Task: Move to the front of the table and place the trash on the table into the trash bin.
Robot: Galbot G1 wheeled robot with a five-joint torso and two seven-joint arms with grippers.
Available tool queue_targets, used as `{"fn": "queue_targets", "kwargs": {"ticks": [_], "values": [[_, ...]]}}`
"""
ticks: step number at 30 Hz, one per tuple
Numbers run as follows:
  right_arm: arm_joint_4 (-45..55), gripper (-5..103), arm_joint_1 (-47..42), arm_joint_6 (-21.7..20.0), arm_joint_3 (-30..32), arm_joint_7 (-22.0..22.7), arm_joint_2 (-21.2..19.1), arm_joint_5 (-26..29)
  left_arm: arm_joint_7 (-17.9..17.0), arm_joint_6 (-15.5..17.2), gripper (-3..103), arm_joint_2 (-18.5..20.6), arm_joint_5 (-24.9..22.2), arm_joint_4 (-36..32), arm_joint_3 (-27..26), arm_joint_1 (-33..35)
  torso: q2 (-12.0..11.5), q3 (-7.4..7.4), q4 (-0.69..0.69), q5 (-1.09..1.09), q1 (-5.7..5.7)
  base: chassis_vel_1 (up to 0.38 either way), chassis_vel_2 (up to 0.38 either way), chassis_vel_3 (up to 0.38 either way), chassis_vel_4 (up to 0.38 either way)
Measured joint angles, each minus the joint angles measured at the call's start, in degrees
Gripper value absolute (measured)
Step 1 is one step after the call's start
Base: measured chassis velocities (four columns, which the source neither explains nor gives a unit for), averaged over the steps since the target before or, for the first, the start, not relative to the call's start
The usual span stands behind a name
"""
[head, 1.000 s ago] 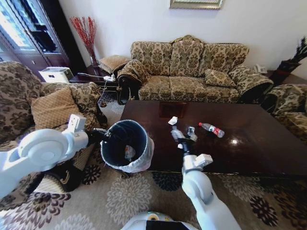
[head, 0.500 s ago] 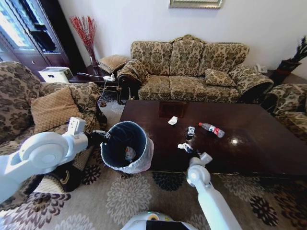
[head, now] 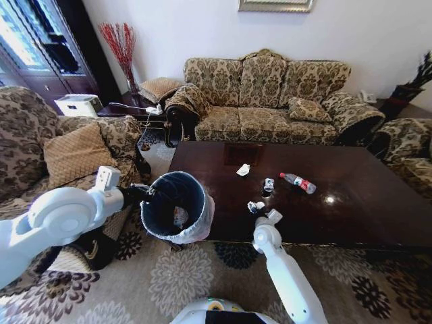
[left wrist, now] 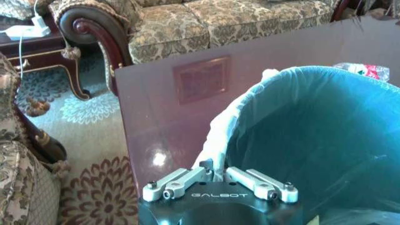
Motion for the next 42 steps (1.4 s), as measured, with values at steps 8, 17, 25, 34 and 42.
{"fn": "queue_targets", "kwargs": {"ticks": [8,17,25,34,42], "values": [[0.1,52,0.0,-0.2,0.0,0.1,-0.2,0.2,0.1,-0.1,0,-0.1,0.1,0.3,0.0,-0.2,0.0,0.00,0.00,0.03,0.00,0.000,0.000,0.000,0.000],[1.7,28,-0.7,-0.5,0.0,0.4,-0.1,1.2,0.1,-0.1,0,-0.6,0.1,-0.3,-0.1,0.0,0.0,0.00,0.00,0.03,0.00,0.000,0.000,0.000,0.000],[3.9,8,-1.2,-0.6,0.4,0.2,-0.2,1.5,0.0,-0.1,0,0.2,-0.2,-0.5,-0.4,-0.1,0.0,0.01,0.00,0.03,0.00,0.000,0.000,0.000,0.000],[19.6,0,-3.2,0.6,-1.0,-13.6,-1.8,-6.6,-0.1,-0.1,0,0.1,-0.3,-0.7,-0.3,0.4,0.0,0.00,0.00,0.01,0.01,0.000,0.000,0.000,0.000],[35.0,0,0.5,5.3,-7.4,-43.1,-7.9,-13.2,-2.1,1.2,0,6.6,-5.0,0.4,-0.3,1.1,0.0,0.00,0.00,0.03,0.00,0.000,0.000,0.000,0.000]]}}
